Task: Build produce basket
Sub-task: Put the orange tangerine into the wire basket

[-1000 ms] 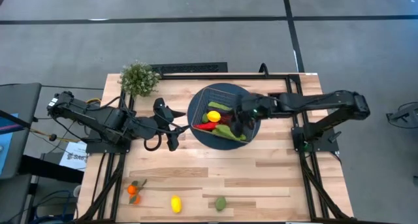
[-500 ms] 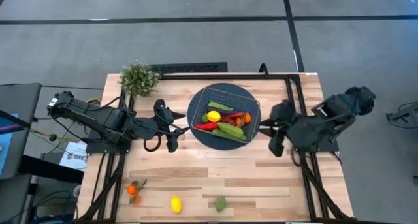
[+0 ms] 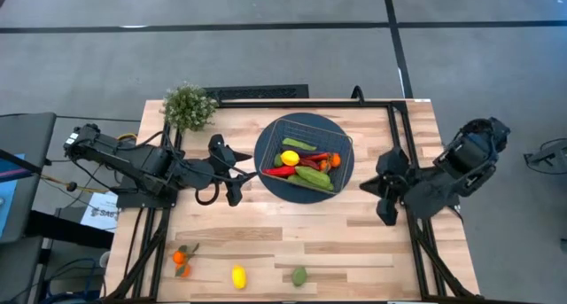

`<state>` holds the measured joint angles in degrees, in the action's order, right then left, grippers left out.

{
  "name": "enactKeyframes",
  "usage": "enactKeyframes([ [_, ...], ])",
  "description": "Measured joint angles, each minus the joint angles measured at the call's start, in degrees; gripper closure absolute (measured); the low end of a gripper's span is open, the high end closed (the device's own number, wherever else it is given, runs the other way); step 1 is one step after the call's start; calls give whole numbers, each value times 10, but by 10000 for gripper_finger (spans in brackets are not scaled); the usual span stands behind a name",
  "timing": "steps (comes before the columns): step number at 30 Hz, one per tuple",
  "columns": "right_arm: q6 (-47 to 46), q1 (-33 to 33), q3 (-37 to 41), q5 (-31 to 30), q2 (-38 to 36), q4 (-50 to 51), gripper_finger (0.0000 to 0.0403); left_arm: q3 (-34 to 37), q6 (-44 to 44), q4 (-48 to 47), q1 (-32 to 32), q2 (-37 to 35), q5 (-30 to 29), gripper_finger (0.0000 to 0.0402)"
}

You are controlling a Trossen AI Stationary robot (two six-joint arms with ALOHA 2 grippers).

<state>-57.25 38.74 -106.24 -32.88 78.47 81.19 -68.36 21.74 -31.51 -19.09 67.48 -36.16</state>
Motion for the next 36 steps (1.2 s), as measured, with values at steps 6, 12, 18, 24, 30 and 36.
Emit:
enactKeyframes([
  [6,-128,58,0,-14,57,28,399,0,5,0,0,0,0,176],
  [12,-359,119,30,-17,147,78,400,0,5,0,0,0,0,176],
  [18,-568,158,75,3,218,67,401,0,1,-1,0,0,10,176],
  [24,-599,149,74,-2,257,4,402,0,-2,-5,0,0,29,176],
  [30,-465,95,75,0,285,-111,402,0,-18,-9,0,0,35,176],
  [36,-301,13,75,17,270,-107,402,0,-31,-9,0,0,64,176],
])
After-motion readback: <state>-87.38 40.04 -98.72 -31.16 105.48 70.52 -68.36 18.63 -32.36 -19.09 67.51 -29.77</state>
